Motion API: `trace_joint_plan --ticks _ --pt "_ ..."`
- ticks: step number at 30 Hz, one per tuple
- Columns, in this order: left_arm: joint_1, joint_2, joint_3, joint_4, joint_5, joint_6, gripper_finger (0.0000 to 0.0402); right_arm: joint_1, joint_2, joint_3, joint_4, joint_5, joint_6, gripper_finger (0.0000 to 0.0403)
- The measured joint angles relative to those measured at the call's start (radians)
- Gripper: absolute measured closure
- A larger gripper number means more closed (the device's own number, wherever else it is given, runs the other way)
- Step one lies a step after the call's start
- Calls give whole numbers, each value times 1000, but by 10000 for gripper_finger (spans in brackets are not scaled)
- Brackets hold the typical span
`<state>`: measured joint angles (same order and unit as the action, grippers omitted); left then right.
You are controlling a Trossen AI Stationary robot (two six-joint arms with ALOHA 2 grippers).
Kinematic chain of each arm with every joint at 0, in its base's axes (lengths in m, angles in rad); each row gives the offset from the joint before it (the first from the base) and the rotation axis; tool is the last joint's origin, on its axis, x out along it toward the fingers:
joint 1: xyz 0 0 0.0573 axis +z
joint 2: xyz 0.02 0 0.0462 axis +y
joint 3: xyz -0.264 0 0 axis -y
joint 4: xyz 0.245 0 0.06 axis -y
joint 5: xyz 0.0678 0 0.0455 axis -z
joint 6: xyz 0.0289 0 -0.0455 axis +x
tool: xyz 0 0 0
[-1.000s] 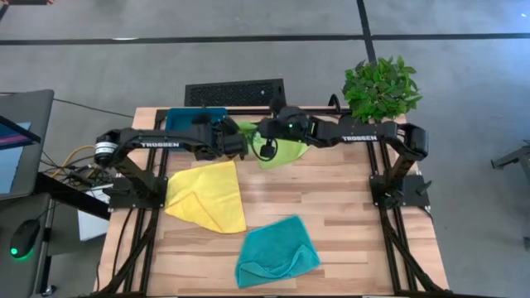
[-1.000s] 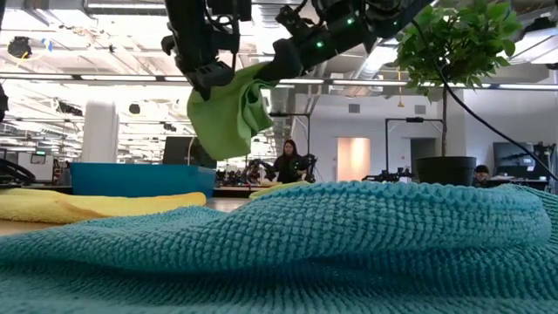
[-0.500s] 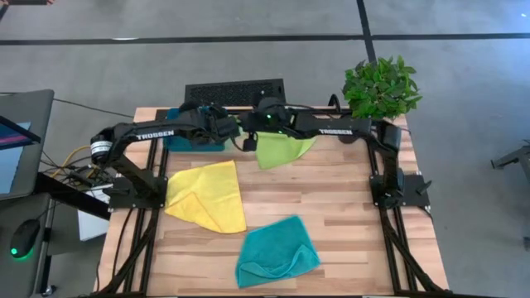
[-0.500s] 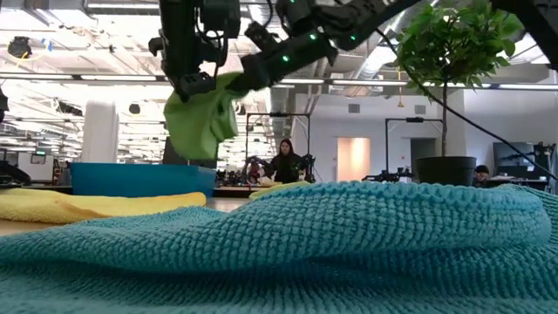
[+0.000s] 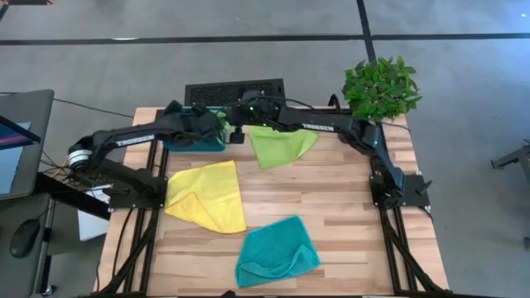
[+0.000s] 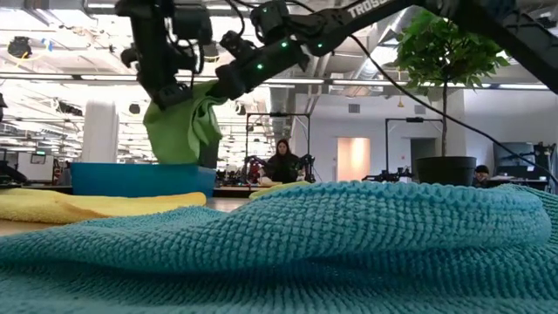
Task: Fold microfiber towels
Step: Put the green towel into the blue bin
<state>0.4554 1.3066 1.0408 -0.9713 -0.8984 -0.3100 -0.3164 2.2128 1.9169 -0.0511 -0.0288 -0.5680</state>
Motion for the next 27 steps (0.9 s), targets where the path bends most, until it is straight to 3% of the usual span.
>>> trace_joint_plan --ticks 8,16,23,27 --pt "61 -119 -105 90 30 3 401 -4 39 59 19 -4 -31 392" --pt "99 -117 -192 317 14 171 401 -15 71 60 73 -4 -21 392" --pt "165 -129 -254 408 47 198 401 -27 105 59 139 -6 -9 392" --pt "191 -139 -306 575 53 305 401 -41 105 59 158 -2 -16 392"
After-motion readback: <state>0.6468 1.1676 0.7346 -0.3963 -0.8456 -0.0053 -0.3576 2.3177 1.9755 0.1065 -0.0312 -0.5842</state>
